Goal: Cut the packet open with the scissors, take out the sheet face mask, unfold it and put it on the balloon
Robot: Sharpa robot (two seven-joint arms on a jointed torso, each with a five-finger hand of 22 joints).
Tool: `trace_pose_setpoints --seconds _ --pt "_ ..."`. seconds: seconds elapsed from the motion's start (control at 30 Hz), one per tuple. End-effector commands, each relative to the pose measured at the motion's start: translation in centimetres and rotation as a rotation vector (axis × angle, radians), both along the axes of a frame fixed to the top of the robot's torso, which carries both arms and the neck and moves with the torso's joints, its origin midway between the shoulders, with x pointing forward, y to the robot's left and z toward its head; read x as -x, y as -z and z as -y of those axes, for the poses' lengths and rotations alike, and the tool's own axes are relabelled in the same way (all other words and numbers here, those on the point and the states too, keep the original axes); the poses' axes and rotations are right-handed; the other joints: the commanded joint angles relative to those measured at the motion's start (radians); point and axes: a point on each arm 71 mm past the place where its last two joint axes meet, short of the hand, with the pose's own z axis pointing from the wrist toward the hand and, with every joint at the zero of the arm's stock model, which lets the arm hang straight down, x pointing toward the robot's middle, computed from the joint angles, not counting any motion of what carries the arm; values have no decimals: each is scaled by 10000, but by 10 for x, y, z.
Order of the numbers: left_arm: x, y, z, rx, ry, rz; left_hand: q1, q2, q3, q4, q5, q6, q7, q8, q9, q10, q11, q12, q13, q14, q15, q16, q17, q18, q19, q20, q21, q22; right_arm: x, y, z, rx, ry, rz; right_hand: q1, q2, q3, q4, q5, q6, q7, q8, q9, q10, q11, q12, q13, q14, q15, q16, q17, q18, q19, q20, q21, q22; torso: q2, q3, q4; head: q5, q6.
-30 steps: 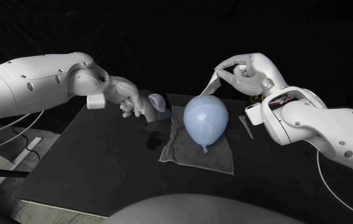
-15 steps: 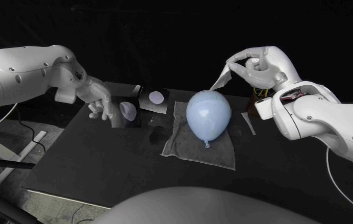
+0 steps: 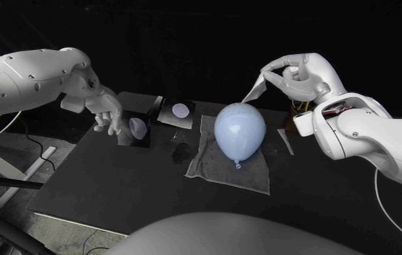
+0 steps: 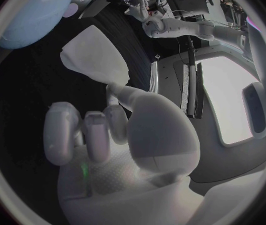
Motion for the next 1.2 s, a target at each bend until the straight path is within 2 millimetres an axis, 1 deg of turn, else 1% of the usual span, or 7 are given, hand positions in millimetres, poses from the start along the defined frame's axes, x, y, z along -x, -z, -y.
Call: trace_pose_setpoints --seconds 0.03,0.3,0.67,0.93,0.97,1.03,1.2 --pt "0 2 2 -317 634 -535 -189 1 -18 22 34 198 143 192 337 66 12 6 15 50 3 25 -17 162 -73 -12 -59 -44 0 0 -2 50 -191 -30 -22 94 68 -11 46 48 1 157 978 -17 -19 -34 919 973 -74 42 2237 43 307 -52 -1 1985 -2 11 5 25 1" --pt "-6 12 13 -680 1099 -899 -660 -105 -247 488 -69 91 92 321 498 117 -13 -43 72 93 22 69 53 156 -51 74 -435 -294 -2 0 -2 83 -173 -67 -29 96 77 -5 47 28 4 173 996 -29 -16 -51 906 970 -73 35 2225 47 299 -52 -22 1979 -23 3 8 -21 1" --pt "-12 18 28 -340 1029 -762 -2092 -1359 -2764 2386 -714 -89 93 375 700 44 24 -21 279 -87 82 -87 -144 150 393 204 -1542 -1073 -4 1 -1 112 -130 -101 -32 100 83 -2 47 18 6 180 1004 -43 -15 -72 890 969 -72 32 2220 51 293 -52 -41 1973 -38 1 29 -51 1" --pt "-14 17 23 -467 682 -528 -1383 -1791 -5104 3811 -707 -166 146 281 730 -138 68 47 433 -272 117 -226 -305 142 640 209 -1961 -1346 -5 1 0 135 -95 -122 -32 100 83 -2 47 18 6 180 1004 -43 -15 -72 890 969 -72 32 2220 51 293 -52 -41 1973 -54 3 44 -87 1" --pt "-14 17 21 -486 626 -500 -394 -1705 -6040 4782 -781 -182 148 272 775 -200 78 111 536 -279 113 -211 -290 136 789 206 -2158 -1462 -5 1 0 138 -92 -125 -32 100 83 -2 47 18 6 180 1004 -43 -15 -72 890 969 -72 32 2220 51 293 -52 -41 1973 -57 2 42 -87 1" --pt "-14 17 19 -481 527 -450 219 -1554 -6616 5425 -702 -187 158 246 795 -245 74 130 588 -301 138 -235 -313 141 843 209 -2247 -1498 -5 1 0 144 -90 -131 -32 100 83 -2 47 18 6 180 1004 -43 -15 -72 890 969 -72 32 2220 51 293 -52 -41 1973 -64 -2 41 -98 1" --pt "-12 16 18 -61 234 -241 465 -1515 -6831 5426 -700 -225 169 220 796 -295 98 124 600 -407 142 -334 -453 137 836 217 -2287 -1512 -6 2 1 159 -78 -142 -32 100 83 -2 47 18 6 180 1004 -43 -15 -72 890 969 -72 32 2220 51 293 -52 -41 1973 -71 -3 58 -133 1"
